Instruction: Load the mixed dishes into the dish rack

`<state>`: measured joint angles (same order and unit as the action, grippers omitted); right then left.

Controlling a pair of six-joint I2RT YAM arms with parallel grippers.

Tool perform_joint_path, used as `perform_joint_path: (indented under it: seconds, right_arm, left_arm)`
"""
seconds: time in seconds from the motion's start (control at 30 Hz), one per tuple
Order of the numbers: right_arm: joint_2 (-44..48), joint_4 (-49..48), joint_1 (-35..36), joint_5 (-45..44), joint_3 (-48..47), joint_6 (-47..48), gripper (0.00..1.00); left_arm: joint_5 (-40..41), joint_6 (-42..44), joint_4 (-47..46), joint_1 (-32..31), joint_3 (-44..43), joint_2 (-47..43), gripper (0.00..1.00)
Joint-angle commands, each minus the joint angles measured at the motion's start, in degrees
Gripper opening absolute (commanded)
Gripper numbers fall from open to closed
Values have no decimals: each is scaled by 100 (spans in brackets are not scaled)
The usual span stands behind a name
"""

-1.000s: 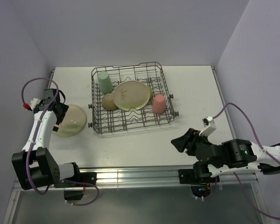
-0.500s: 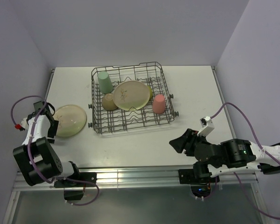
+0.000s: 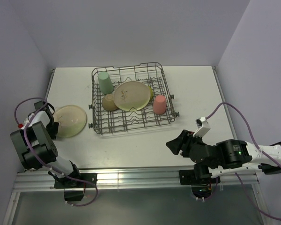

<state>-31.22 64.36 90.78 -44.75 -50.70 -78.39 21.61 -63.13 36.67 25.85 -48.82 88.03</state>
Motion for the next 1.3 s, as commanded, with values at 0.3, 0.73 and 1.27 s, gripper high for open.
perform_joint_path:
  seconds: [0.3, 0.73, 1.27]
  right_arm:
    - [-173, -502, 27, -78, -142, 253, 68]
    - [-2668, -3410, -1386, 2852, -871, 2933, 68]
    - [-5639, -7083, -2258, 6207, -1961, 977, 69]
  left_arm:
    - [-262, 240, -344, 96, 232, 321, 0]
    - [-631, 750, 551, 87, -75, -1806, 0]
    - [-746, 952, 992, 87, -154, -2448, 0]
